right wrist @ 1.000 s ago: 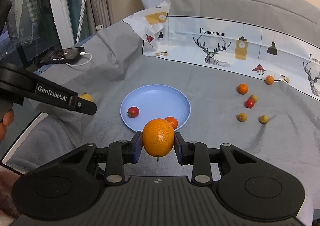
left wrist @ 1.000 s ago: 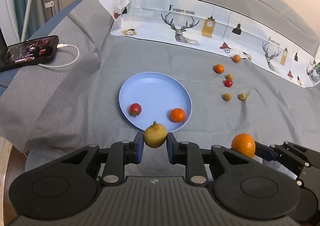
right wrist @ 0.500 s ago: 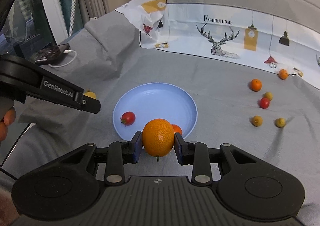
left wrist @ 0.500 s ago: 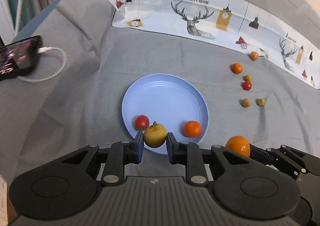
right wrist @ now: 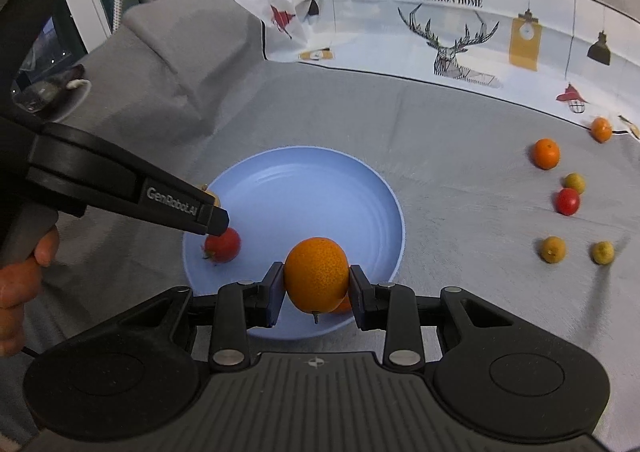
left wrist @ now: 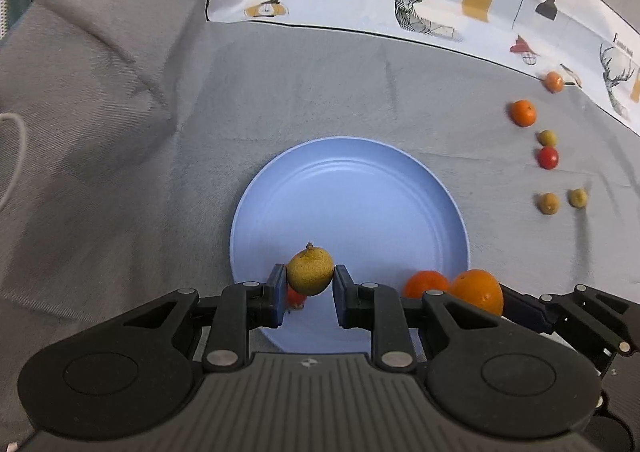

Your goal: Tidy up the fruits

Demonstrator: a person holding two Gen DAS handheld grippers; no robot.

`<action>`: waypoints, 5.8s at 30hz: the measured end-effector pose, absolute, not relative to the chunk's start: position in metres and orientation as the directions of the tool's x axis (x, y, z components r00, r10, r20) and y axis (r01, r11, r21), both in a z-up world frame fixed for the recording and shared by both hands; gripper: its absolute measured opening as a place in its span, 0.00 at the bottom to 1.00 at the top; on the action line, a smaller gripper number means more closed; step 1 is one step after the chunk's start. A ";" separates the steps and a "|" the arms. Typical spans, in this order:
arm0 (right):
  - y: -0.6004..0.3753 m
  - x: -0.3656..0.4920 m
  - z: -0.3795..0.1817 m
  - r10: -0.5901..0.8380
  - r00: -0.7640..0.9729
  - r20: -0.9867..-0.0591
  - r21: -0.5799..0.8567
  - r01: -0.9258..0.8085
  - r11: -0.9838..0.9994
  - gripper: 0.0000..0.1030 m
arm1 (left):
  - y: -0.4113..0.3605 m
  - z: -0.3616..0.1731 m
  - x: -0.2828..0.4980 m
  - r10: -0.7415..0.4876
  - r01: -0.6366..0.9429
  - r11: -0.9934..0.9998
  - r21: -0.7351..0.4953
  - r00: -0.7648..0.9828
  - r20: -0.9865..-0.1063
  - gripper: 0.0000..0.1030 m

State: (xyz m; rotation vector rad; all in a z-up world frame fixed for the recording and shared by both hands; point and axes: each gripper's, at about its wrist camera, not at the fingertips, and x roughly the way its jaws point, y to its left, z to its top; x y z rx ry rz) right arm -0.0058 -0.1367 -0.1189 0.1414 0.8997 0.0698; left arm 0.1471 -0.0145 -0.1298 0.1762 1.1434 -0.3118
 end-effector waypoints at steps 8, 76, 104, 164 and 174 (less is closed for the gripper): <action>-0.133 0.021 -0.129 0.124 0.620 -0.775 0.137 -0.027 0.990 0.37 | -0.019 -0.122 0.157 -0.146 0.347 0.938 0.012 0.428 -0.892 0.75; -0.104 -0.216 -0.006 -0.029 0.822 -0.569 0.014 0.044 0.999 0.95 | 0.055 -0.002 -0.087 -0.135 0.273 0.959 0.069 0.662 -0.737 1.00; -0.107 -0.198 -0.020 -0.017 0.784 -0.620 0.028 0.044 0.999 0.95 | 0.053 -0.023 -0.065 -0.120 0.273 0.960 0.067 0.613 -0.781 1.00; -0.413 -0.018 -0.233 -0.126 0.761 -0.636 -0.001 0.162 0.987 0.99 | -0.336 -0.189 0.187 -0.189 0.615 0.787 0.049 0.315 -0.930 1.00; -0.407 -0.020 -0.231 -0.096 0.794 -0.600 -0.035 0.093 0.995 0.60 | -0.372 -0.215 0.206 -0.223 0.660 0.751 0.007 0.263 -0.939 0.65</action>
